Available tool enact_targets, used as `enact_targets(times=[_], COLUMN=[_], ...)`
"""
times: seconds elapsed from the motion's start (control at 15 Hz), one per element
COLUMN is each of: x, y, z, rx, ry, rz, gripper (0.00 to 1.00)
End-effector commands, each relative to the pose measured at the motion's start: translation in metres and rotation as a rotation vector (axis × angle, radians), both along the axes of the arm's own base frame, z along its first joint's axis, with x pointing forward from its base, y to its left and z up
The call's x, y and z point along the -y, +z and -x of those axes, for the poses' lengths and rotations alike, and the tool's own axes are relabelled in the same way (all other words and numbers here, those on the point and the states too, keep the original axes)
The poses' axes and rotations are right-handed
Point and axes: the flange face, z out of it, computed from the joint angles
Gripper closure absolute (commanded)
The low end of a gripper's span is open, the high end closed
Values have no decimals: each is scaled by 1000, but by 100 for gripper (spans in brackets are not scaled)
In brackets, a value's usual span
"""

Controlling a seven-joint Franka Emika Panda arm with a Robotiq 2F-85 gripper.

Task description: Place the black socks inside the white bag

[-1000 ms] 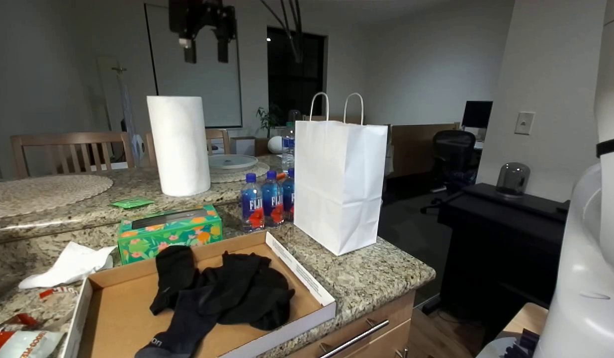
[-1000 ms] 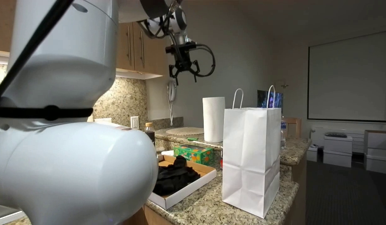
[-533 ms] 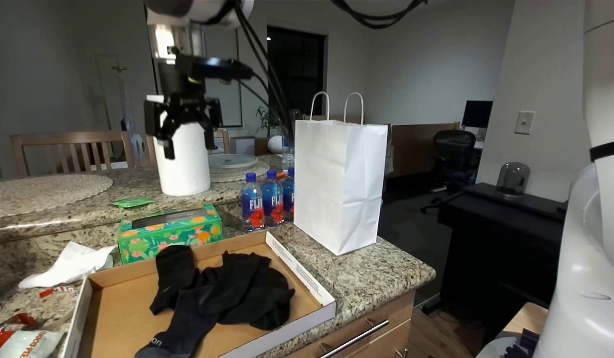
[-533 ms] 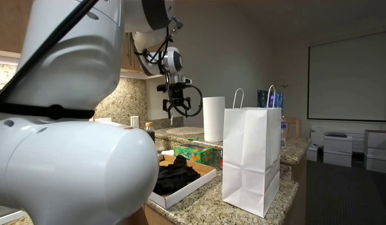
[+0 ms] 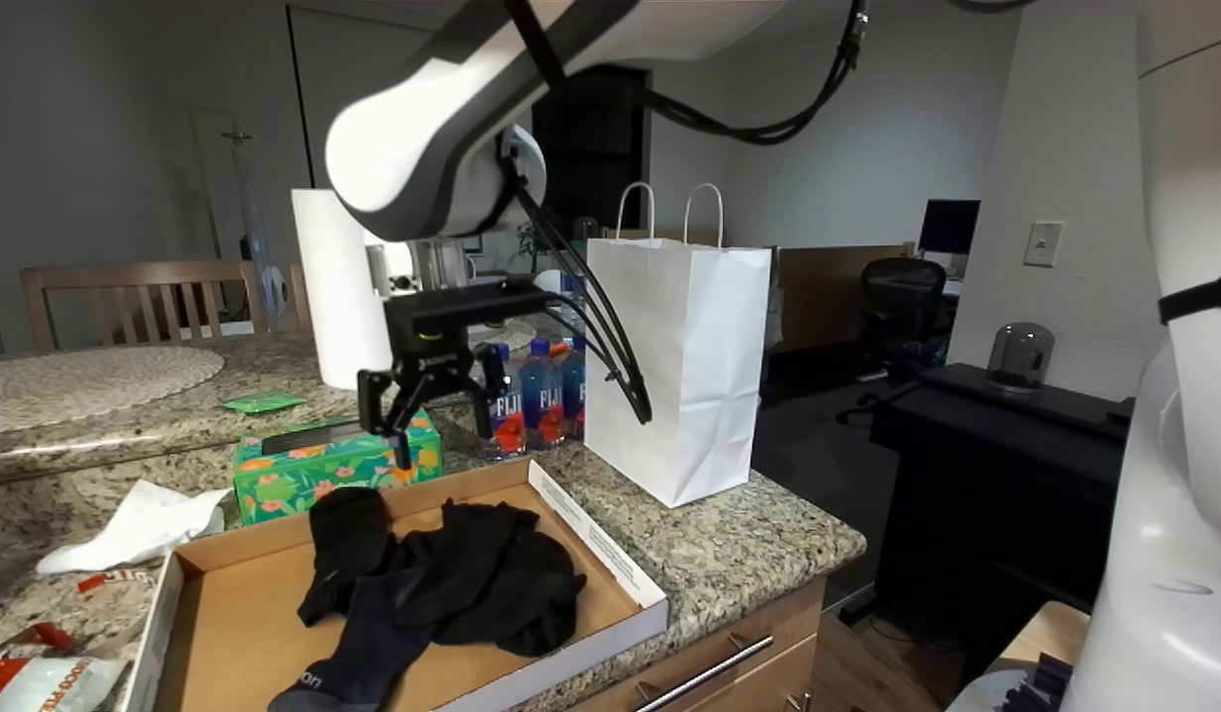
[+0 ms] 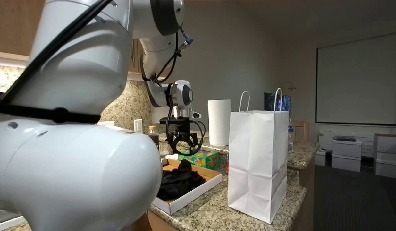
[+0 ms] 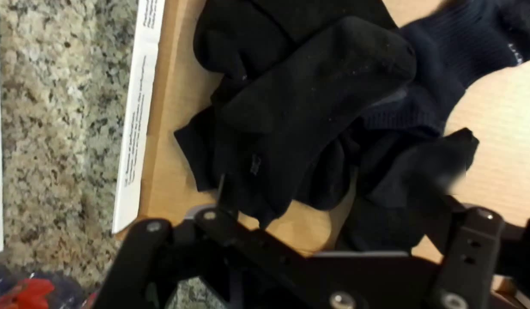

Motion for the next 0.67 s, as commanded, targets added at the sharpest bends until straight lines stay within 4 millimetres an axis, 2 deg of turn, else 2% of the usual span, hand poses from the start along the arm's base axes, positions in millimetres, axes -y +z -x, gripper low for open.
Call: enact_targets(times=[0.0,0.2,0.47,0.53,0.6], x=[19,33,44,46,48], y=[-40,-81,-115,-120,-122], z=[15,23,28,28,28], rx=[-15,-29,-37,-38,-39], ry=[-136,-224,-286,-296,-299], rz=[-26,-33,-40,-42,-35], gripper=[0,0,0,25,26])
